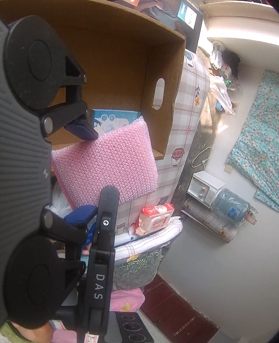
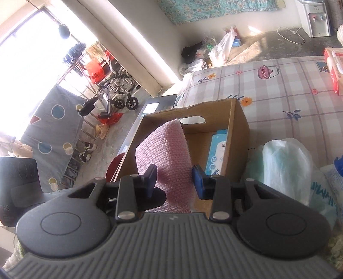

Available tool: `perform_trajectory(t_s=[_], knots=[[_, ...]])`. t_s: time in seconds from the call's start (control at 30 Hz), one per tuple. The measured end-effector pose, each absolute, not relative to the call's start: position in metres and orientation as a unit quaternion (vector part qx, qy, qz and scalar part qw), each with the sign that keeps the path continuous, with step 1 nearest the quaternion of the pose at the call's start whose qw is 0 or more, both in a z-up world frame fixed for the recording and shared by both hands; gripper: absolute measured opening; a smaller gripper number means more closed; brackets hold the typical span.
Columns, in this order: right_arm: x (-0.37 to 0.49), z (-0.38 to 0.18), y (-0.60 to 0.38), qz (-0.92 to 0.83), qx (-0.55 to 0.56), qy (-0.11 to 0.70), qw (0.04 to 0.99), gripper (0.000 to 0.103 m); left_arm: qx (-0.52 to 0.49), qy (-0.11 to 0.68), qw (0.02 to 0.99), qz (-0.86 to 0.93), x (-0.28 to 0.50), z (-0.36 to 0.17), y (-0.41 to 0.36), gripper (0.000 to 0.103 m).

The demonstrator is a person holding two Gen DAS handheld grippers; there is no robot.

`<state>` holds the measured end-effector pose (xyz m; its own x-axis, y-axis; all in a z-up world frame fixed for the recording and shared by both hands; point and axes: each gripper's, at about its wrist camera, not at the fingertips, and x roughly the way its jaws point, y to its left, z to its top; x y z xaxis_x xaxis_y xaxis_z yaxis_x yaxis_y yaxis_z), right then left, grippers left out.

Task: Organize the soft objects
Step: 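Carry the pink pad with the left tool and drop it into the cardboard box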

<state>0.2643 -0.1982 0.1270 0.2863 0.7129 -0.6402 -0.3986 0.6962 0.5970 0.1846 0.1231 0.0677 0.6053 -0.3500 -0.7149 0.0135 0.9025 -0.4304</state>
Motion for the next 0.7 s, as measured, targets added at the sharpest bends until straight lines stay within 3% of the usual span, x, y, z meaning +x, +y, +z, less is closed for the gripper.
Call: perform_trajectory(t_s=[0.33, 0.53, 0.7], knots=[[0.324, 0.058, -0.078, 0.342, 0.147, 0.567, 0.735, 0.036, -0.211, 0.484, 0.849, -0.034, 0.237, 0.007, 0.209, 0.068], [0.356, 0.017, -0.047, 0.31, 0.135, 0.58, 0.741, 0.037, -0.182, 0.532, 0.827, -0.013, 0.281, -0.041, 0.228, 0.068], [0.352, 0.021, -0.053, 0.316, 0.132, 0.558, 0.756, 0.037, -0.195, 0.566, 0.801, 0.01, 0.297, -0.069, 0.236, 0.068]])
